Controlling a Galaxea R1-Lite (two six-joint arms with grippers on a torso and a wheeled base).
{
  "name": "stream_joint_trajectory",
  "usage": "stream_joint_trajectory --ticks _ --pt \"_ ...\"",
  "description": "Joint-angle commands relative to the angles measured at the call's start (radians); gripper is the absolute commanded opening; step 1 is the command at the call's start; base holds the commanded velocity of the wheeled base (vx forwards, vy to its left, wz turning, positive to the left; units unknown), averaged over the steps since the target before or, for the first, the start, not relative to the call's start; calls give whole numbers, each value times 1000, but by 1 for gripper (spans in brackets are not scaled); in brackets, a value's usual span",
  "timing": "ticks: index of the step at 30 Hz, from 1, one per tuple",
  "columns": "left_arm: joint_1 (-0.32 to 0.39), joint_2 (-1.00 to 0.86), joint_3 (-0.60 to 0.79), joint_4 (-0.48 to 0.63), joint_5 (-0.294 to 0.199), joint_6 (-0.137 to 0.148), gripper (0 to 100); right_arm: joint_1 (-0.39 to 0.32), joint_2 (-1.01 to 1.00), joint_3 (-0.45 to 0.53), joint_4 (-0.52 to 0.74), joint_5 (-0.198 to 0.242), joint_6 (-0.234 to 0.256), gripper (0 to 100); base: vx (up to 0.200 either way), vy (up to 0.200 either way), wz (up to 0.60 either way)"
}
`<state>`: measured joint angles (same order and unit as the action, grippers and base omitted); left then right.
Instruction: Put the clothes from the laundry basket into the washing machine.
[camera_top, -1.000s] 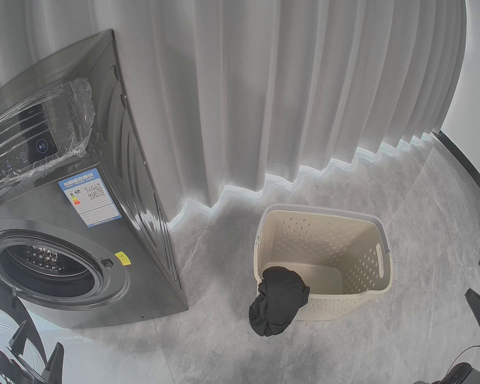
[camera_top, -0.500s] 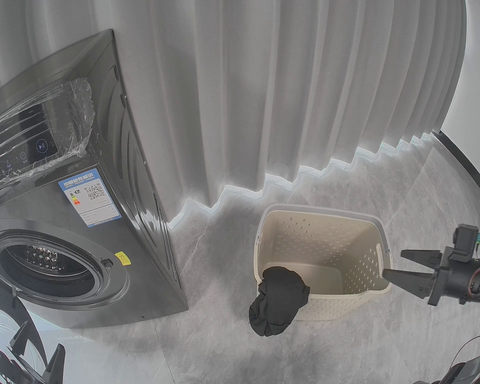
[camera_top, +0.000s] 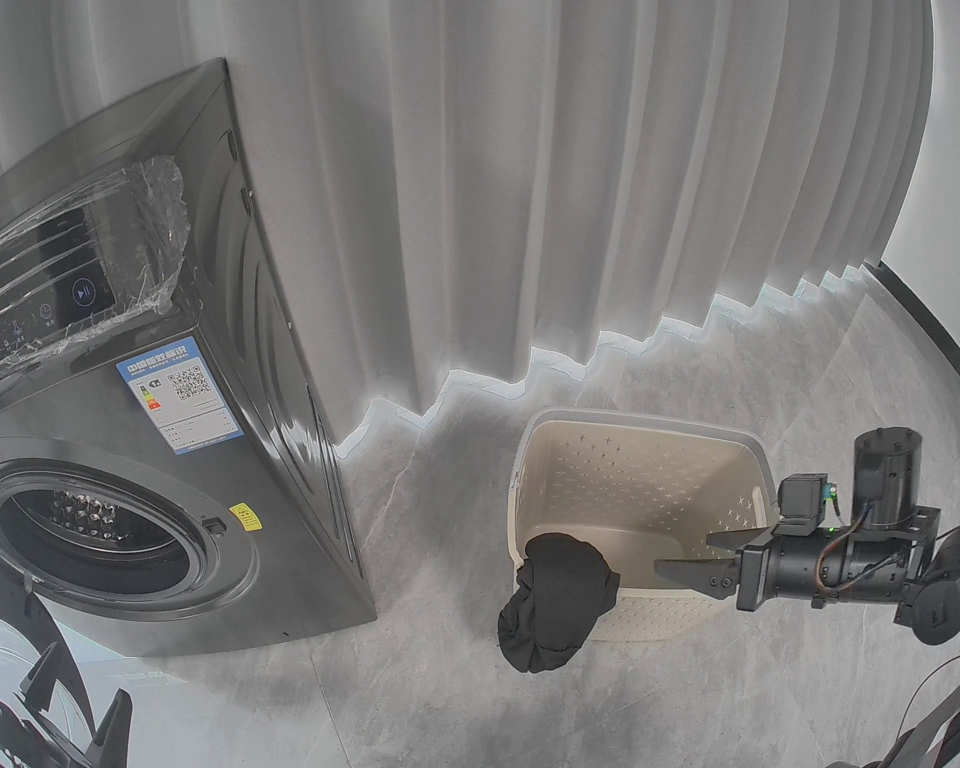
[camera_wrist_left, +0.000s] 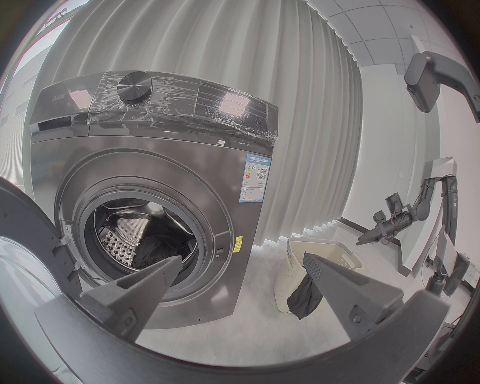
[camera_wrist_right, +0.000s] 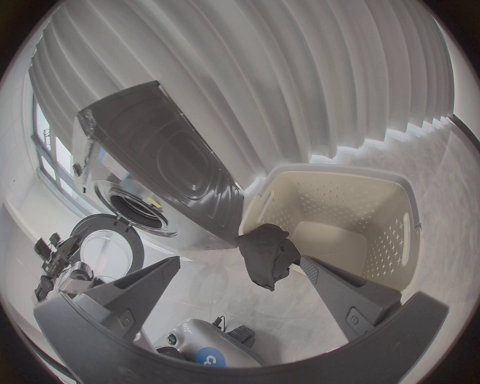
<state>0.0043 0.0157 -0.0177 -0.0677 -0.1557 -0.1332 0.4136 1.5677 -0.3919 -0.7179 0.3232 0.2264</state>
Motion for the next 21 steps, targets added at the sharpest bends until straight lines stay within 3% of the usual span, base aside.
stream_joint_trajectory --ticks 1,5,9,15,21 --pt "0 -16 18 0 -1 -2 100 17 158 -10 -55 -46 27 100 0 0 0" --pt "0 -16 18 0 -1 3 100 39 252 -7 -158 -56 67 100 0 0 0" --pt "0 -16 18 0 2 6 100 50 327 -8 -236 -61 70 100 0 0 0" --pt "0 -16 18 0 2 4 100 90 442 -7 -348 -119 134 100 0 0 0" --pt "0 -16 18 0 2 4 100 106 528 -8 -460 -142 143 100 200 0 0"
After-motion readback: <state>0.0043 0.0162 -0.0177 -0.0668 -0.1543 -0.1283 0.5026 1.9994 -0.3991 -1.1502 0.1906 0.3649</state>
